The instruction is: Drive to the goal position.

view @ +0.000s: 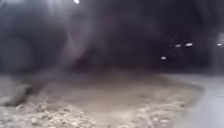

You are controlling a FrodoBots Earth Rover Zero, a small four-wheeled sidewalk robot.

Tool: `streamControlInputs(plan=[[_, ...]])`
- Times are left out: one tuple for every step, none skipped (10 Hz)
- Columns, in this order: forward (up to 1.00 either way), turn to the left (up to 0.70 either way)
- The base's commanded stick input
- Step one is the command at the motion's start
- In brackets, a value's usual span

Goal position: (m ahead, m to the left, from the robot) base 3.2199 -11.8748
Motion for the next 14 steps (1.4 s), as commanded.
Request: streamControlInputs(plan=[[0.0, -0.7], [0.0, -0.7], [0.0, -0.7], [0.0, -0.7], [0.0, -0.7], [0.0, -0.7], [0.0, -0.7], [0.0, -0.7], [0.0, -0.7], [0.0, -0.7], [0.0, -0.7], [0.0, -0.7], [0.0, -0.7], [0.0, -0.7]])
